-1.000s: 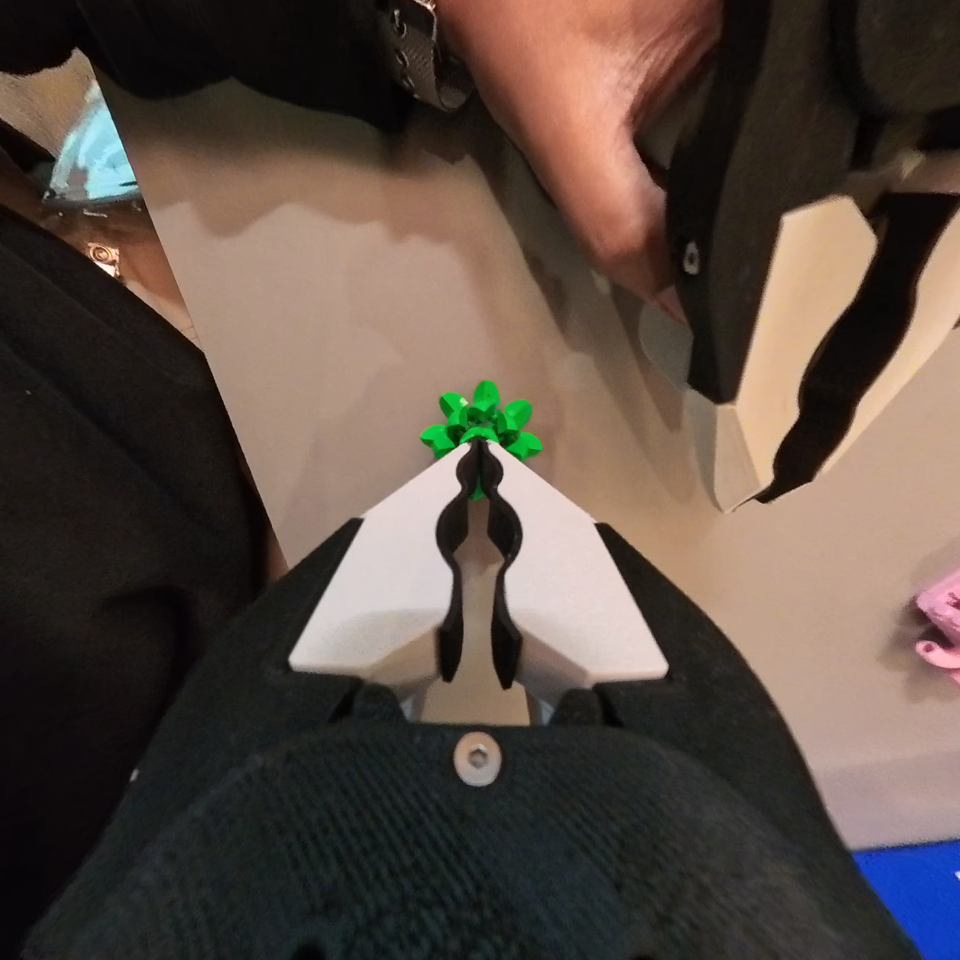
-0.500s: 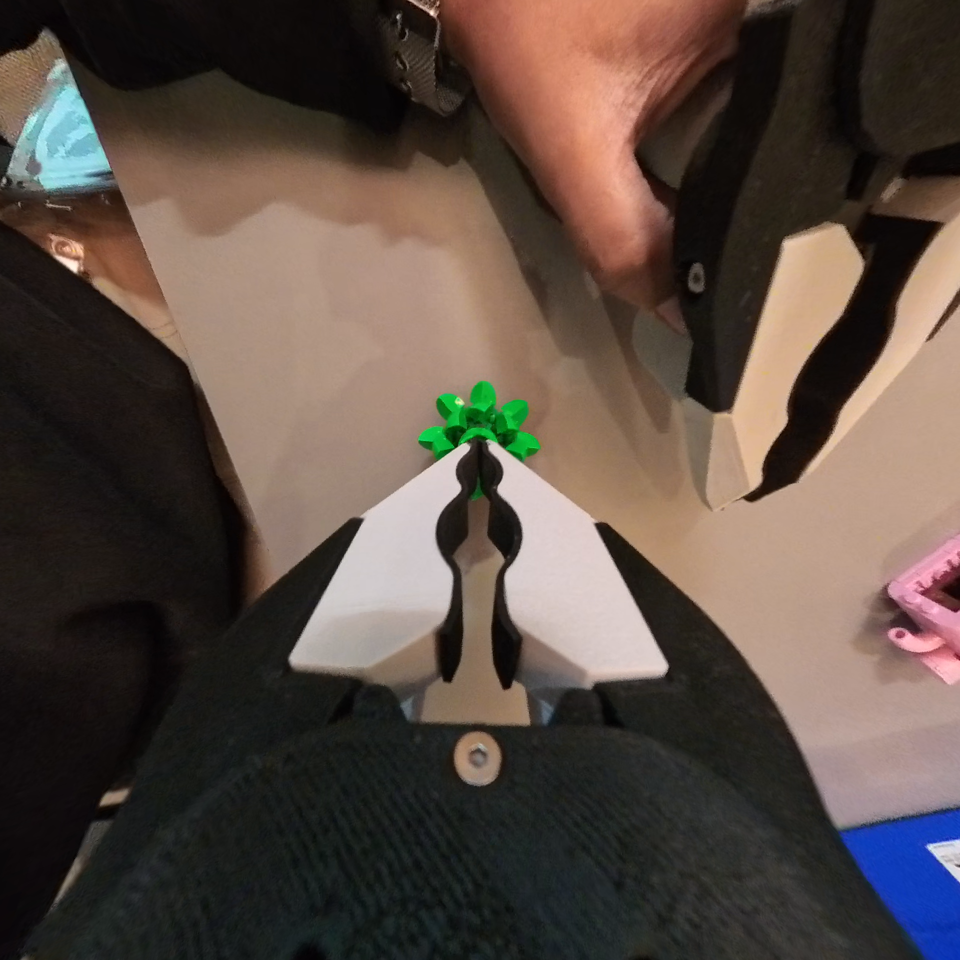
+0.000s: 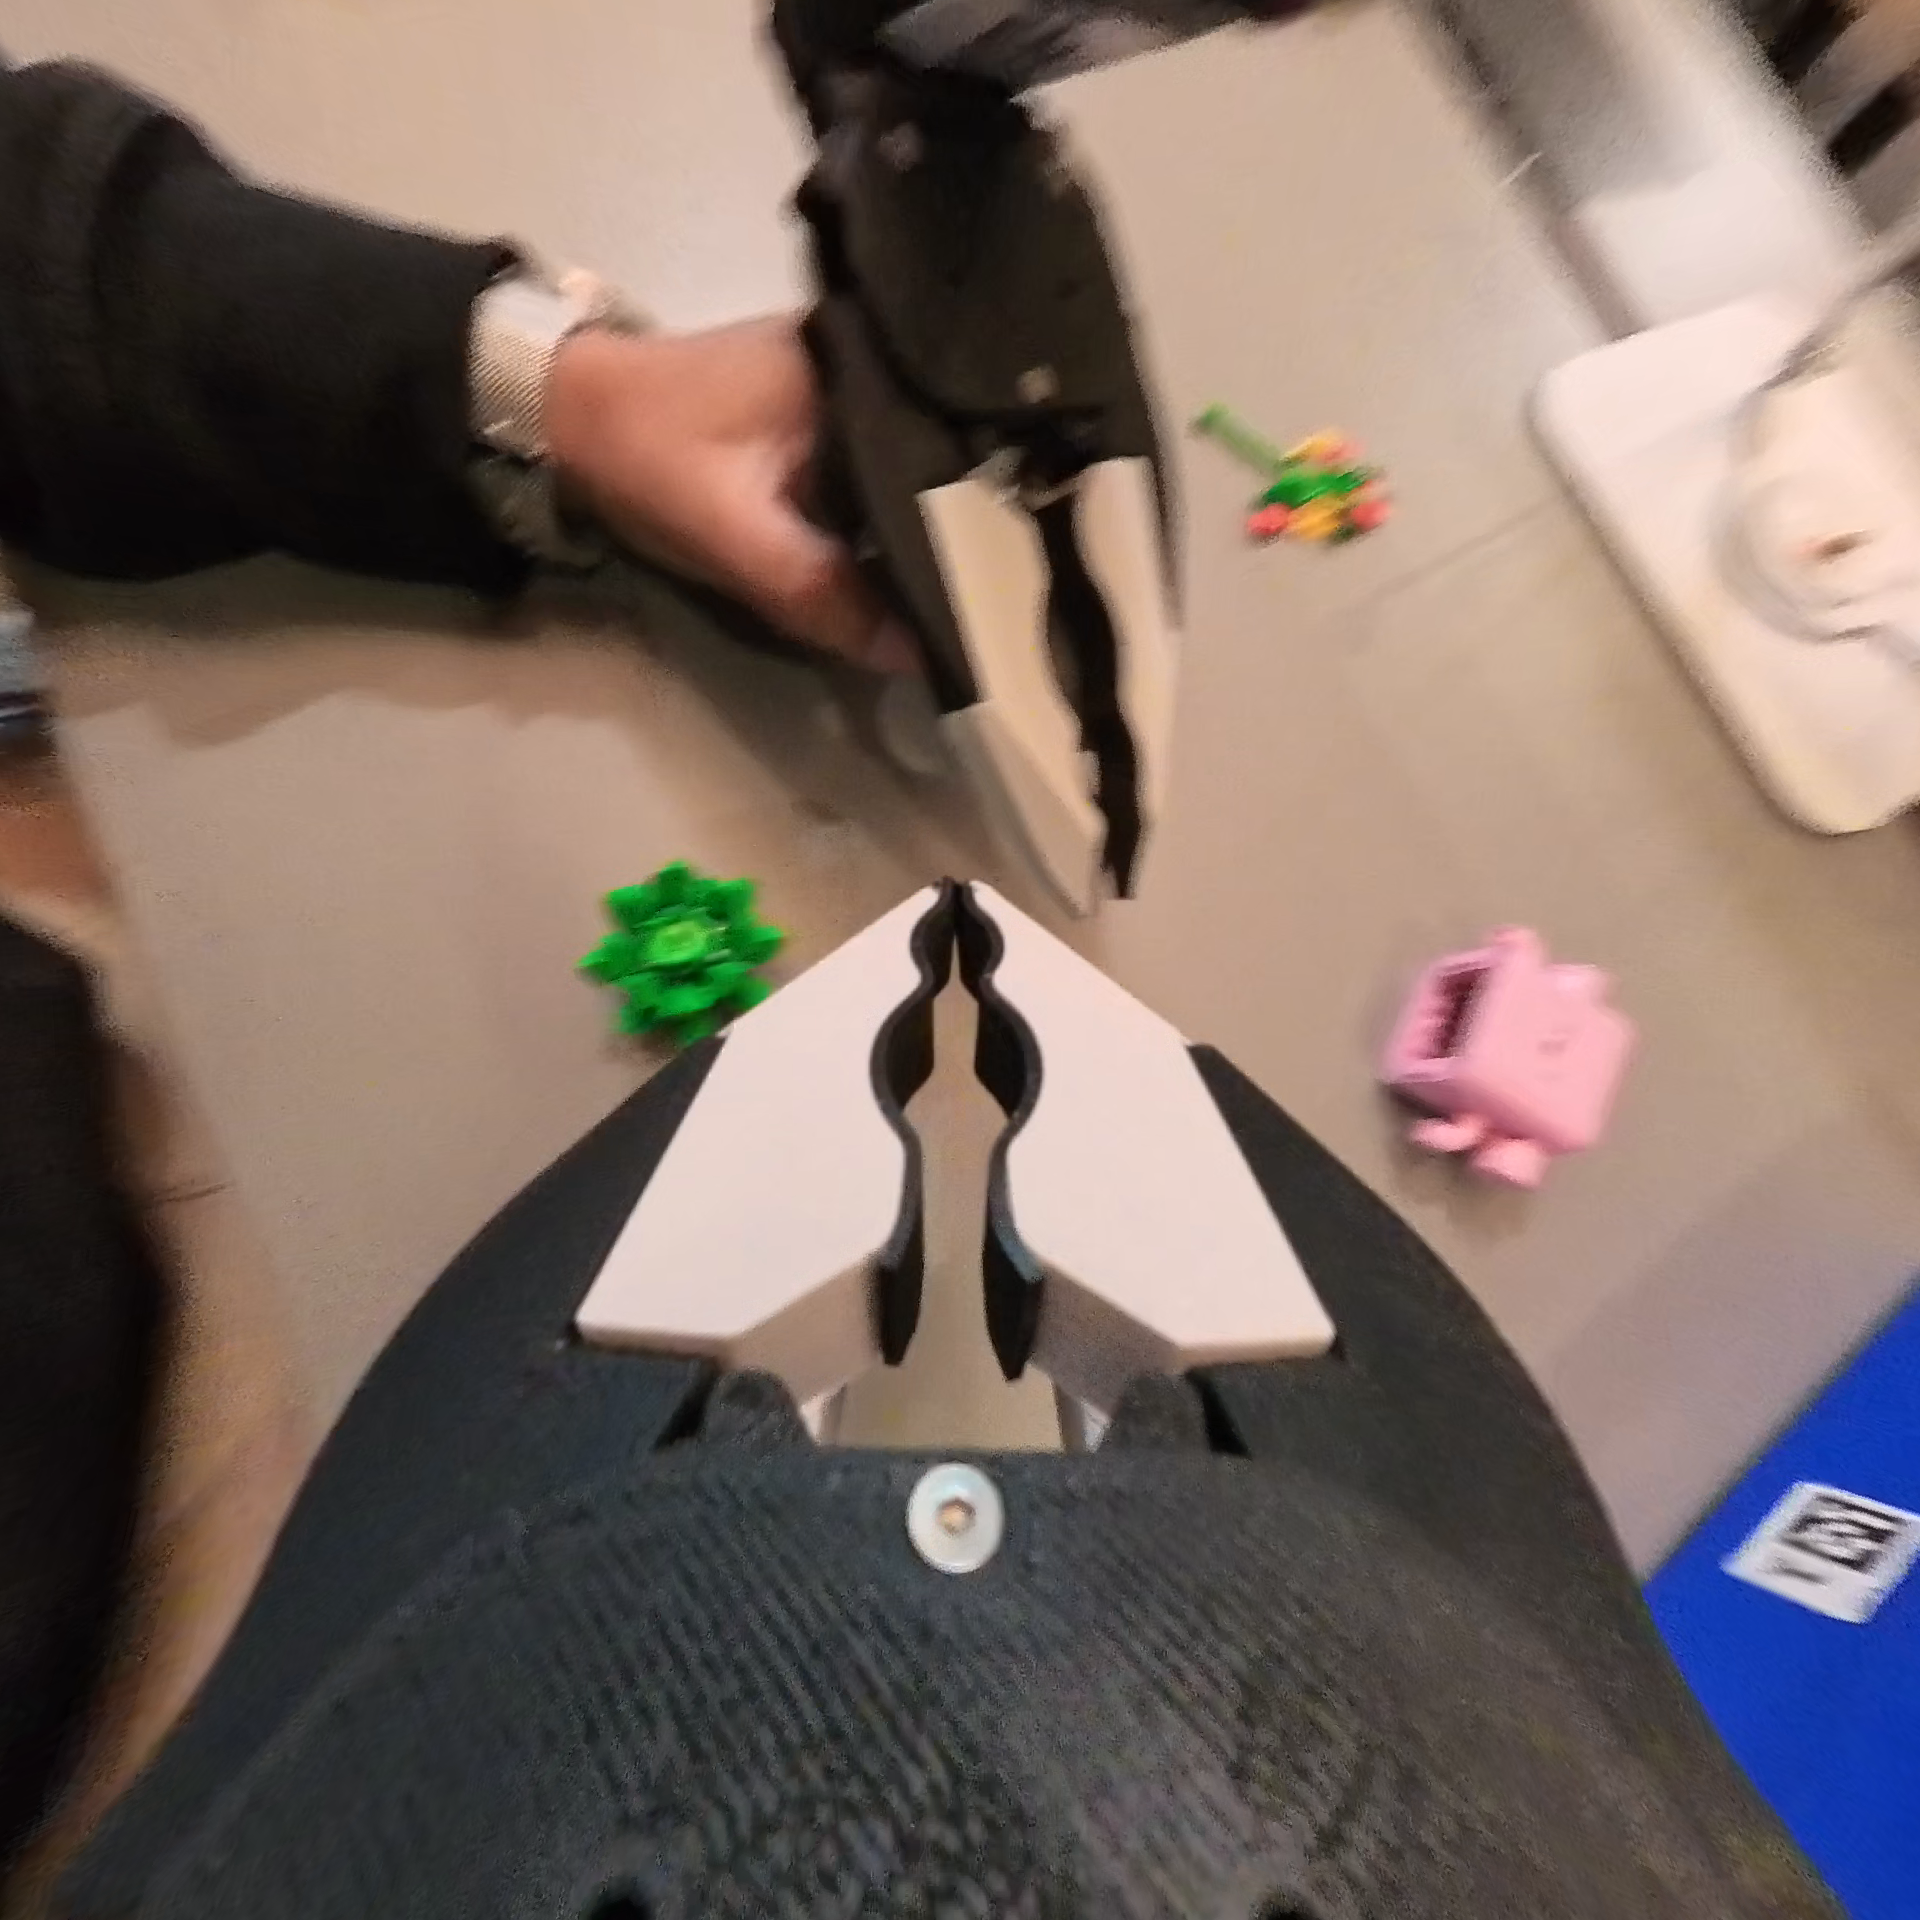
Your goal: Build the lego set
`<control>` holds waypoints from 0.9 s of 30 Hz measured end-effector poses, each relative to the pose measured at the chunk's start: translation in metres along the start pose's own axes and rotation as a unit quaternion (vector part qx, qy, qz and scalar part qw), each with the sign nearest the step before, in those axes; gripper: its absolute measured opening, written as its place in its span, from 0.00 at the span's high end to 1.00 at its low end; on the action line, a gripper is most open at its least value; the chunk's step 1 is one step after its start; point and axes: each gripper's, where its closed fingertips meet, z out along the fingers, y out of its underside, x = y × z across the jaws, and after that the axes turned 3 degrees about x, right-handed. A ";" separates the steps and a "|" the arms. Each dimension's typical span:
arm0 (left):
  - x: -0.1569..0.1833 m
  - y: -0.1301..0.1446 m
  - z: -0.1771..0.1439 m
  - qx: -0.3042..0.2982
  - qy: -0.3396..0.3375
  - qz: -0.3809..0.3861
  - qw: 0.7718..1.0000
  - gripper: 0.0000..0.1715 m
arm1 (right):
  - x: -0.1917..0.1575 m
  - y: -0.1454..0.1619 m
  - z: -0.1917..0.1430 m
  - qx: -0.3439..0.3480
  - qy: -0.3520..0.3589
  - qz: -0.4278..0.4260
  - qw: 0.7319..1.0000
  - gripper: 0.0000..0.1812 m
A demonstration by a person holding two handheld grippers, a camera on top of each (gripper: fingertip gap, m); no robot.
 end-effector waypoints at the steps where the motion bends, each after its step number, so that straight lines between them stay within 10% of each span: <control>1: -0.008 -0.002 -0.001 0.005 -0.028 -0.002 1.000 0.97 | 0.017 -0.002 0.000 0.032 0.033 -0.011 0.999 1.00; 10: -0.041 -0.021 -0.035 0.094 -0.124 -0.015 0.988 1.00 | 0.065 0.022 0.023 0.207 0.064 0.092 0.972 1.00; 27: -0.058 -0.013 -0.032 0.059 -0.198 -0.010 0.978 0.85 | 0.065 0.036 0.017 0.216 0.030 0.126 0.968 1.00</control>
